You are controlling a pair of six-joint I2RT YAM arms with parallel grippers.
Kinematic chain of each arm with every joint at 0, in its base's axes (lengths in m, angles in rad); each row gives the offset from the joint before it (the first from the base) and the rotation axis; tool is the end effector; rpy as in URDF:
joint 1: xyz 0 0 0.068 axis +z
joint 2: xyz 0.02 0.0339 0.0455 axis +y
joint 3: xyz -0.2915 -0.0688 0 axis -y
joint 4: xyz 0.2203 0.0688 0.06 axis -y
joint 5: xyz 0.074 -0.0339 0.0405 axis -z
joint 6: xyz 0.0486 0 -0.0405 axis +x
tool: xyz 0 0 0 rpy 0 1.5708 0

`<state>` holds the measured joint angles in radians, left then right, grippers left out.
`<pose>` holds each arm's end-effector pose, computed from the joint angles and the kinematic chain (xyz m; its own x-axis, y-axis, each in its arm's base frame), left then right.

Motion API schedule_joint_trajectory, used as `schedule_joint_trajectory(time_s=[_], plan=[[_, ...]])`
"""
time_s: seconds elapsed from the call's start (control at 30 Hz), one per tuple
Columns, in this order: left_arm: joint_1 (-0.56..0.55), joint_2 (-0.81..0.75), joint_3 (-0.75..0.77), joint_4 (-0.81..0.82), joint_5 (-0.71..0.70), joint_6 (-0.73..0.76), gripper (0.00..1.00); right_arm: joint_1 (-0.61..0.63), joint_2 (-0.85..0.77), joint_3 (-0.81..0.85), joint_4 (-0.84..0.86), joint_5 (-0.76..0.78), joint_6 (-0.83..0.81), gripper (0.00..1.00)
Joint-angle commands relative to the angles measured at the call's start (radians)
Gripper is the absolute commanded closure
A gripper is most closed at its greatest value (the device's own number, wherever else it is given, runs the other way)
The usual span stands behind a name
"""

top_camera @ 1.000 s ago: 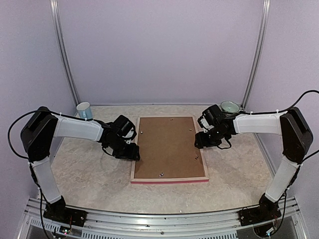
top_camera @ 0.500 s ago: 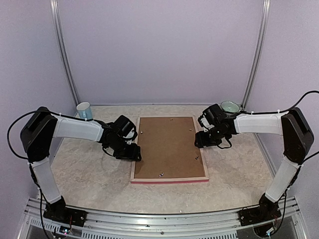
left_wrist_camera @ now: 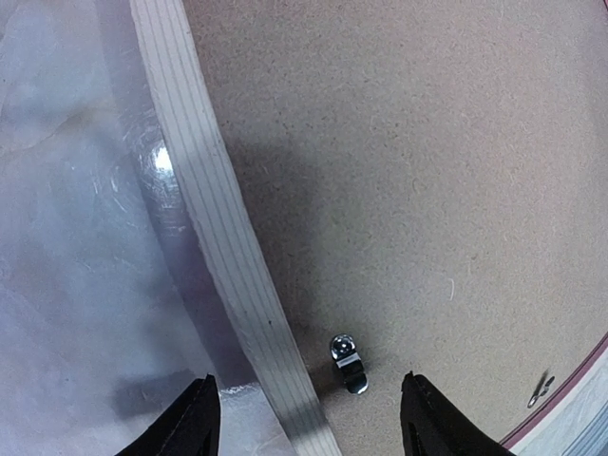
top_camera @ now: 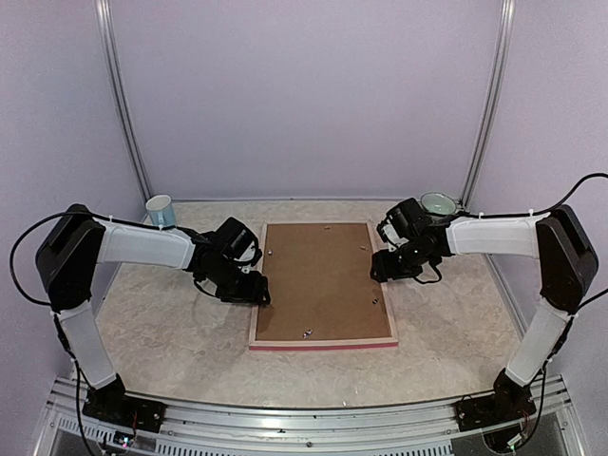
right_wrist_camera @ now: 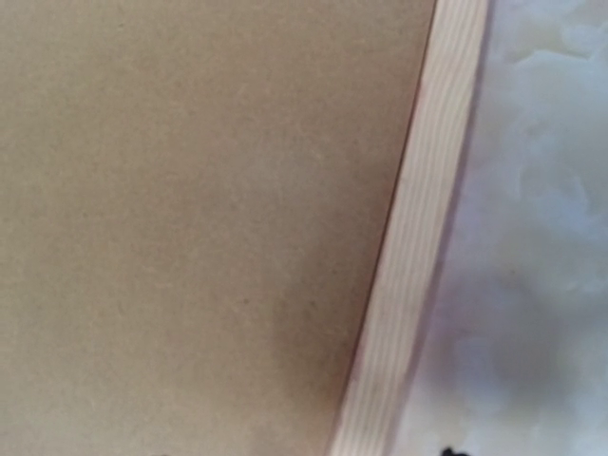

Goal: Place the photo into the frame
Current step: Press the fastener onto the backboard.

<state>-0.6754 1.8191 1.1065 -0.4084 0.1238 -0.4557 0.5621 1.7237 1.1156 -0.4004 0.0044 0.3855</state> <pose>0.2700 -0.2239 0.1874 -0.9226 0.1795 -0.3415 0.2854 0.9131 -0.2912 0.2919 0.1836 0.2213 -0.8630 -0.0992 -0.4954 -0.2228 0.9547 0.1970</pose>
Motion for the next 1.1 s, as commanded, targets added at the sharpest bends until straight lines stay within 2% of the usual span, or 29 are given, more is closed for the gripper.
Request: schedule_joint_trajectory(time_s=[0.0, 0.5, 0.77, 1.07], plan=[[-0.007, -0.009, 0.021, -0.006, -0.005, -0.001, 0.35, 0.009, -0.007, 0.004, 0.011, -0.003, 0.007, 0.40], [-0.003, 0.024, 0.015, -0.007, -0.019, -0.015, 0.37, 0.009, -0.024, -0.028, 0.026, -0.003, 0.009, 0.40], [-0.003, 0.052, 0.026, -0.014, -0.040, -0.017, 0.47, 0.009, -0.025, -0.030, 0.031, -0.003, 0.007, 0.40], [-0.001, 0.058, 0.029, -0.016, -0.047, -0.018, 0.48, 0.009, -0.023, -0.029, 0.031, -0.003, 0.000, 0.40]])
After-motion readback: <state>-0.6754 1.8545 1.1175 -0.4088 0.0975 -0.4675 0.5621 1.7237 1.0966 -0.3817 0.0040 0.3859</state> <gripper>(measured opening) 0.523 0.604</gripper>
